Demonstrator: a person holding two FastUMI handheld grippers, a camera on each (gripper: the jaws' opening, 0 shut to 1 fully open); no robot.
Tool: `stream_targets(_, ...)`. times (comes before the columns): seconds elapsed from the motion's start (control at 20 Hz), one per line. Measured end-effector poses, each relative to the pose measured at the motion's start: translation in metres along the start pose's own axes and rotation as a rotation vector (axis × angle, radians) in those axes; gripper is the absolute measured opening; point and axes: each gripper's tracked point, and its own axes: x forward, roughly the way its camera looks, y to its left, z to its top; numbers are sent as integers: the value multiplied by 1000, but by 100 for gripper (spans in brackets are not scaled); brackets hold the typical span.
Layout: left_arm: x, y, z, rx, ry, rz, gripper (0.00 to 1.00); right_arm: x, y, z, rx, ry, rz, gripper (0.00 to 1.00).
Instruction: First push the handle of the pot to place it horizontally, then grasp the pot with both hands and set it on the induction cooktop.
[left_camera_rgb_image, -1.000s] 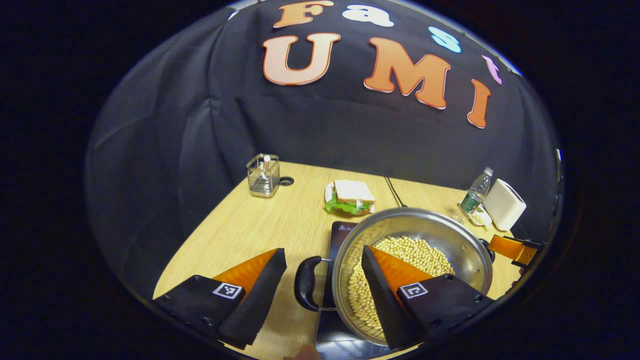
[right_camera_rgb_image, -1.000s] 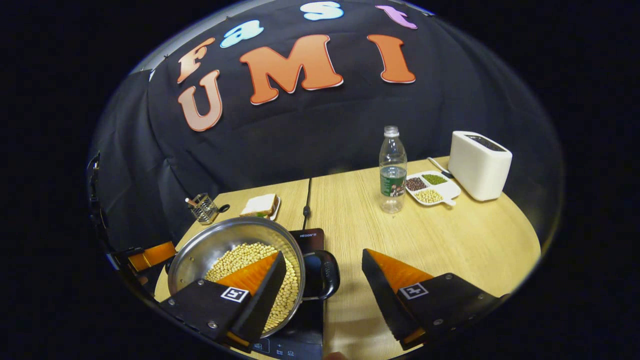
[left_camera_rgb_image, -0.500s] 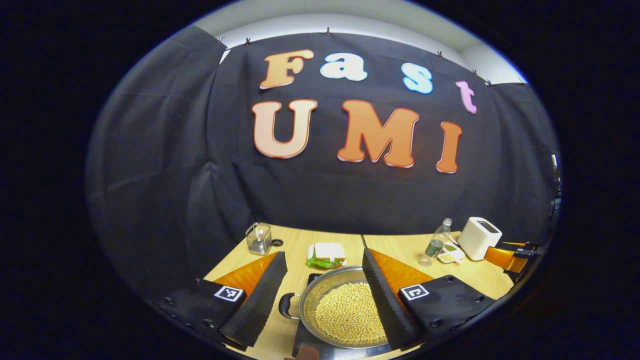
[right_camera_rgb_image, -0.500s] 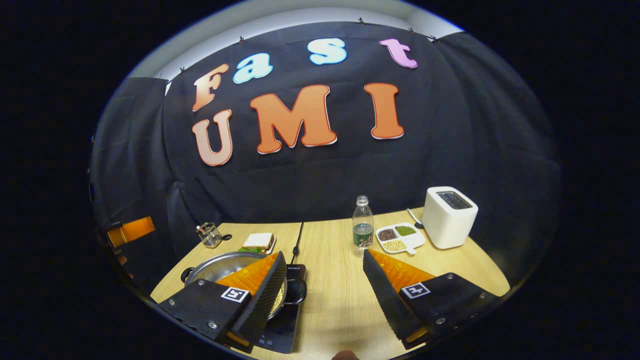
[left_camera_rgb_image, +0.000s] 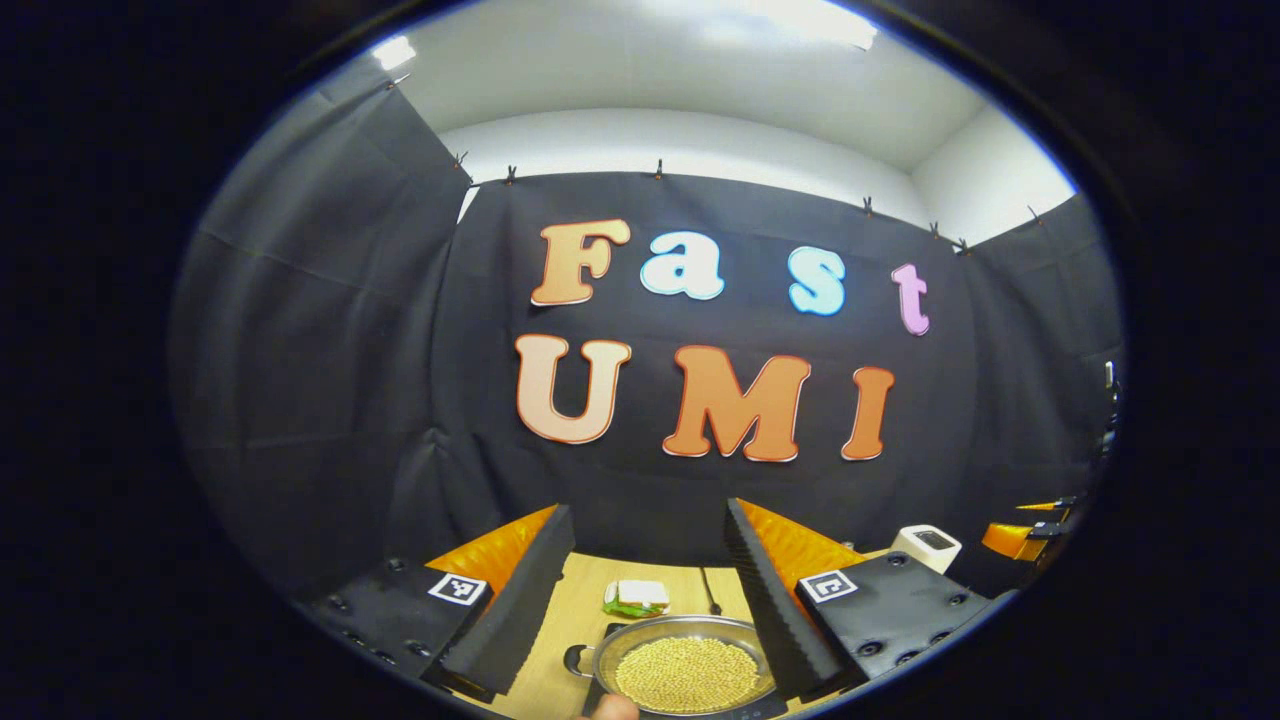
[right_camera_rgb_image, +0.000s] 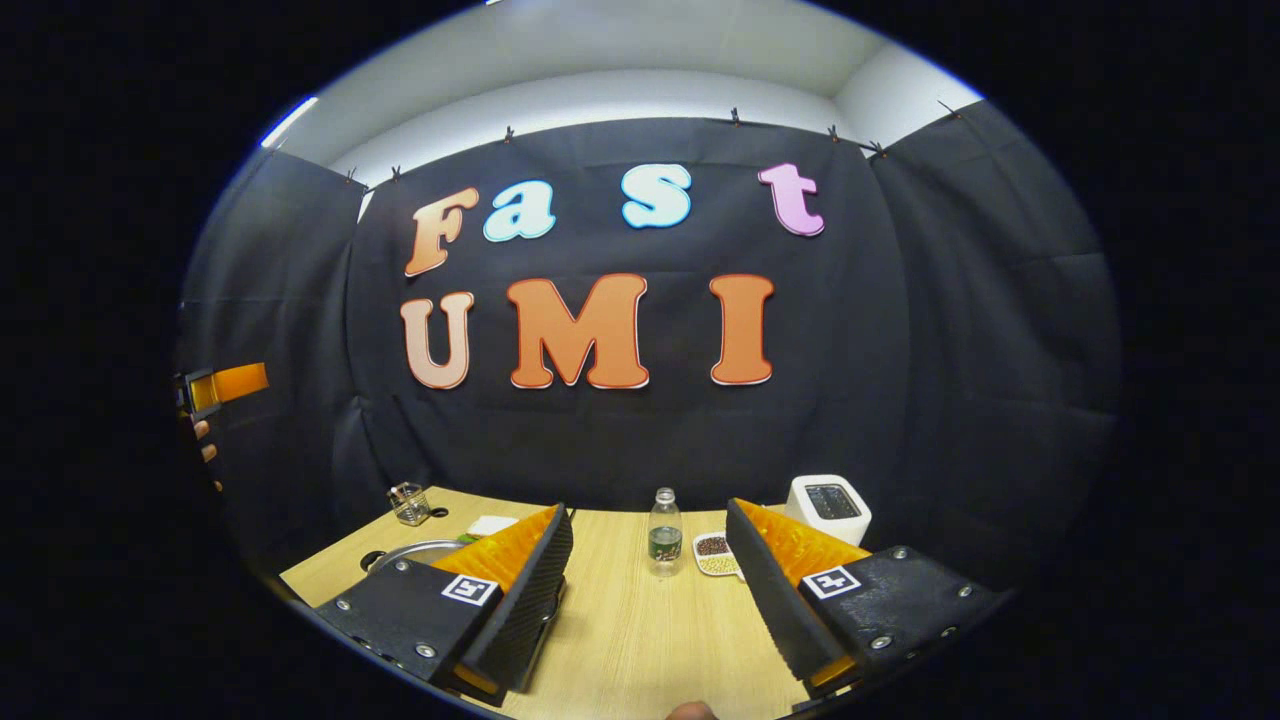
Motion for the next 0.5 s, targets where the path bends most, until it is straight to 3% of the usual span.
stream_targets(0.2, -23, -13, 18, -20, -22, -25, 99, -26, -22, 37, -10, -89, -20, 95)
stream_targets(0.45, -24, -26, 9, -30, -14, -42, 98, -46, -34, 52, -13, -127, -22, 95)
stream_targets(0.5, -26, -28, 10, -30, -15, -40, 98, -48, -35, 51, -16, -126, -21, 100)
